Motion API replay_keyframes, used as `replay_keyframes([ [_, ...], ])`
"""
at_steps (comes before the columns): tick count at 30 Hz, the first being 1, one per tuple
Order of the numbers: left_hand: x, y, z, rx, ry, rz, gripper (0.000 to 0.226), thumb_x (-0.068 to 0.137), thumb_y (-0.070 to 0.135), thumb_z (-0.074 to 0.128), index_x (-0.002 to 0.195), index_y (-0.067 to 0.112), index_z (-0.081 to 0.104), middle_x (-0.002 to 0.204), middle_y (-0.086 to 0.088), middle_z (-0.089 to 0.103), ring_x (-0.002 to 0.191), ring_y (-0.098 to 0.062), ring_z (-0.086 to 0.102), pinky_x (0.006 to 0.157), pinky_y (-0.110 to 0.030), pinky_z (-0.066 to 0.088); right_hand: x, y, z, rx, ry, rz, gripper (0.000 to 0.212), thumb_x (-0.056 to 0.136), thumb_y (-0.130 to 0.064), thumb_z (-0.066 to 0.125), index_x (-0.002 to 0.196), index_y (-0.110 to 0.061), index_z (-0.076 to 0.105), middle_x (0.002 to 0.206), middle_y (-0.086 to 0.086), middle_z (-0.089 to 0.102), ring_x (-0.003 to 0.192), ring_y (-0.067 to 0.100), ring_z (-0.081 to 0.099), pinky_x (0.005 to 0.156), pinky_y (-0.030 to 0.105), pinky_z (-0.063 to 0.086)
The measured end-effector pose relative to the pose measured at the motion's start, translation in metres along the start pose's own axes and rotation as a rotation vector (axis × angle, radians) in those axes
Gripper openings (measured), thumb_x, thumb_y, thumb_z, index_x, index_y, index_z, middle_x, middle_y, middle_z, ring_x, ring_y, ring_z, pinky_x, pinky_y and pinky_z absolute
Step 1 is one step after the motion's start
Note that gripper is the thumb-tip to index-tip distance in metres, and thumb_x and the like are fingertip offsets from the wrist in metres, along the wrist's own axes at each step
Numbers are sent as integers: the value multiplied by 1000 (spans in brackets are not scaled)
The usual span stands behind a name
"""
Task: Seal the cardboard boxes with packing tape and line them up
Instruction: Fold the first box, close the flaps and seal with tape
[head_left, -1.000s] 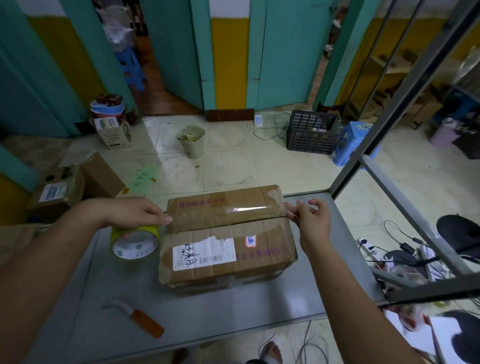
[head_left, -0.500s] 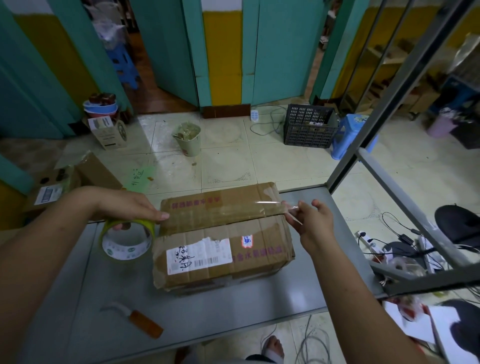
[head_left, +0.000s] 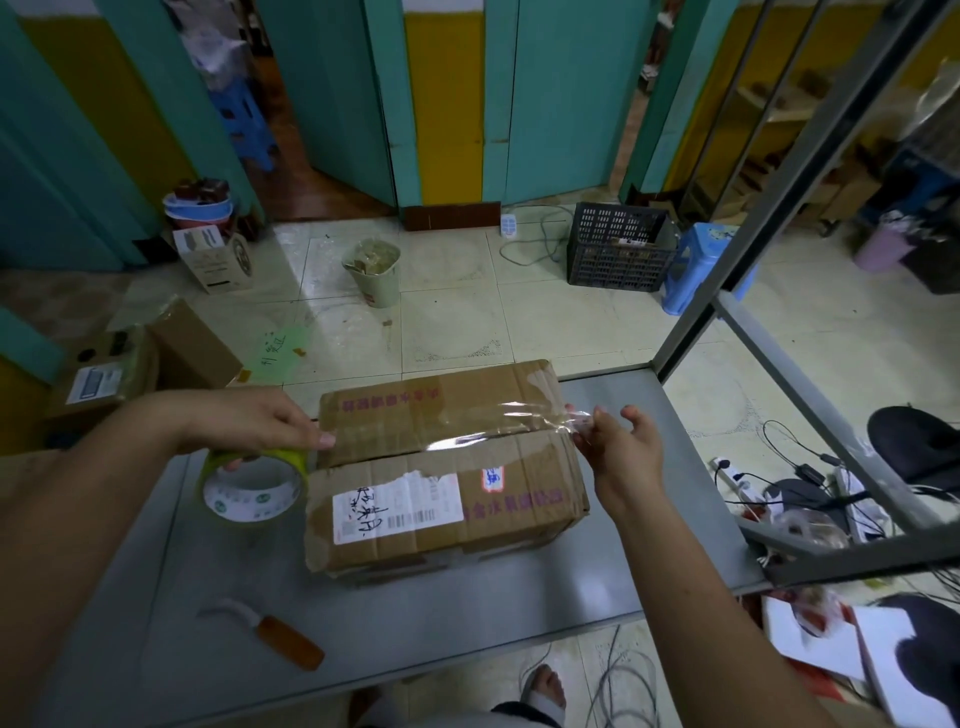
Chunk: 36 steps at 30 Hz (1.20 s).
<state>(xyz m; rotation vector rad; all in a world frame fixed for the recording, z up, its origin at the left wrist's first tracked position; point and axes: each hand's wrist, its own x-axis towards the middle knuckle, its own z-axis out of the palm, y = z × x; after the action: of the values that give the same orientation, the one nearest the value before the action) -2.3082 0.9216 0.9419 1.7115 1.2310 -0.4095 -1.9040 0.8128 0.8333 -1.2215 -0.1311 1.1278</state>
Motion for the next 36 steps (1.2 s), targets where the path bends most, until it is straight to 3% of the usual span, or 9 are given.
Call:
replay_keyframes([
  [4, -2, 2, 8, -14, 54, 22, 43, 88, 65, 72, 76, 25, 79, 67, -8, 36, 50, -17, 44, 49, -29, 48, 0, 0, -2, 10, -4, -14, 41, 104, 1, 58, 136, -16, 39, 109, 25, 67, 99, 35, 78, 98, 49, 59],
  [9, -1, -1, 13, -26, 119, 24, 44, 83, 67, 74, 78, 23, 81, 66, -8, 40, 53, -17, 45, 58, -32, 47, -1, 5, -1, 44, 0, 5, 40, 103, 2, 58, 134, -18, 41, 96, 19, 65, 90, 27, 80, 71, 36, 64],
  [16, 5, -8, 19, -57, 245, -14, 41, 74, 68, 83, 92, 32, 86, 75, -16, 63, 50, -14, 53, 45, -27, 49, 8, 17, -8, -43, 78, -55, 33, 96, 3, 69, 114, -16, 50, 90, 16, 72, 97, 27, 74, 78, 45, 65],
  [19, 7, -9, 19, -61, 254, -22, 43, 70, 73, 81, 90, 35, 86, 64, -4, 57, 49, -14, 52, 45, -26, 48, 11, 23, -11, -157, 64, -48, 33, 94, -8, 76, 116, -15, 51, 83, 10, 78, 88, 24, 76, 78, 44, 65],
  [21, 8, -9, 19, -57, 245, -26, 41, 71, 72, 81, 90, 36, 86, 62, -2, 55, 48, -14, 51, 46, -25, 48, 12, 25, -13, -235, 58, -46, 36, 91, -12, 80, 115, -13, 53, 86, 8, 79, 85, 23, 77, 74, 42, 64],
  [24, 8, -7, 18, -38, 226, -11, 42, 72, 71, 81, 87, 32, 86, 63, -2, 55, 46, -13, 49, 45, -25, 47, 12, 35, -18, -303, 70, -32, 31, 88, -8, 83, 106, -9, 58, 64, -3, 69, 68, 19, 68, 59, 30, 58],
  [28, 9, -6, 17, -23, 226, -40, 38, 73, 64, 85, 85, 29, 87, 79, 13, 72, 47, -13, 53, 44, -26, 48, 9, 53, -19, -316, 60, 34, 14, 93, -11, 77, 102, -6, 67, 79, 13, 63, 74, 25, 57, 71, 36, 54],
  [32, 10, -2, 15, -16, 208, -35, 43, 72, 67, 82, 83, 25, 87, 57, 4, 54, 44, -7, 49, 45, -25, 46, 14, 44, -24, -395, -26, 246, 22, 93, -26, 79, 92, -5, 73, 80, 14, 72, 81, 33, 69, 78, 48, 61],
  [36, 8, 0, 14, -25, 204, -25, 43, 75, 64, 81, 83, 22, 86, 57, 2, 54, 43, -6, 49, 45, -25, 45, 19, 39, -27, -441, -120, 420, 27, 95, -25, 75, 98, 2, 75, 86, 19, 70, 76, 33, 67, 65, 38, 54],
])
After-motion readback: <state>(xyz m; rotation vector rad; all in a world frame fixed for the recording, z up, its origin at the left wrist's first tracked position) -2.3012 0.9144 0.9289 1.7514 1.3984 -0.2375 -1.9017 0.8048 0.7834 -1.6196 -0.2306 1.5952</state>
